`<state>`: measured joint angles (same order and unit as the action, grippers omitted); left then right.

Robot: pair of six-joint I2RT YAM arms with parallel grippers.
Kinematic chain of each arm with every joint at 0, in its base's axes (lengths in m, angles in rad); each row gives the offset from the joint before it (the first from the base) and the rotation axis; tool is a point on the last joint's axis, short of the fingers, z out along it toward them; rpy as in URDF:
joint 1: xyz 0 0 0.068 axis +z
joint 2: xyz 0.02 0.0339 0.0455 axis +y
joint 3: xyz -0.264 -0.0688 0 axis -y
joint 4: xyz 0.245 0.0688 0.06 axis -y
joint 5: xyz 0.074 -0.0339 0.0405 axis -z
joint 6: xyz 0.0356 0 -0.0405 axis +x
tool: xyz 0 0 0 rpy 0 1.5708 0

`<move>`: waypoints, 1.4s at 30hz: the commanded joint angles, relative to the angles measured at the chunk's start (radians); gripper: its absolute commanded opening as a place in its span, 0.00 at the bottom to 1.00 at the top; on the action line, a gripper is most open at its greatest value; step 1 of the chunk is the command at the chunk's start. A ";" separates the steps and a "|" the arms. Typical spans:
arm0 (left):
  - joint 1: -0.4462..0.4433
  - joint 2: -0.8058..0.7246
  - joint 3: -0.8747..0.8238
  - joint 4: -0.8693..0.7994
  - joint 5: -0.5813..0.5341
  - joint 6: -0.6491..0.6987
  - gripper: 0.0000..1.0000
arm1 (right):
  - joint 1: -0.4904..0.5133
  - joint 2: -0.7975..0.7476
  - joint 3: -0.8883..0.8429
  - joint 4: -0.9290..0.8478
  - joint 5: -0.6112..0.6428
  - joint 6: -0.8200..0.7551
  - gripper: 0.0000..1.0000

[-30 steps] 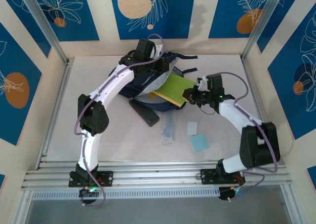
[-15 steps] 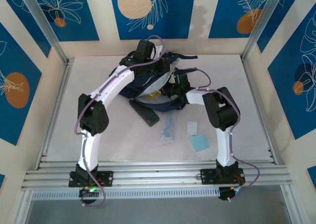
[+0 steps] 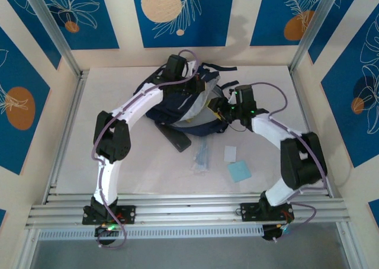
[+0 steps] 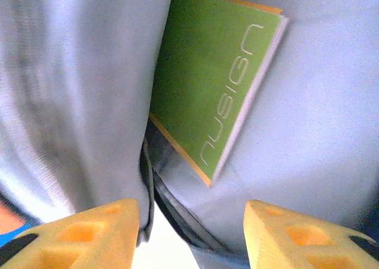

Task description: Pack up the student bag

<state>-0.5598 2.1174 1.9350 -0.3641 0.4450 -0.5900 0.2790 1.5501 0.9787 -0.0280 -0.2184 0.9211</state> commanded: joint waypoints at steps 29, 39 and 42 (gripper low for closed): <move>0.328 -0.384 -1.114 0.670 -0.233 -0.492 0.85 | 0.126 -0.212 0.068 -0.453 0.180 -0.256 0.99; 0.327 -0.221 -1.037 0.889 -0.292 -0.563 0.64 | 0.210 -0.210 0.078 -0.438 0.170 -0.285 0.92; 0.325 -0.186 -1.001 0.927 -0.268 -0.573 0.30 | 0.247 -0.200 0.066 -0.400 0.129 -0.273 0.88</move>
<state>-0.2405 1.8950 0.8944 0.4767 0.1894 -1.1477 0.4950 1.3396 1.0325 -0.4675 -0.0395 0.6540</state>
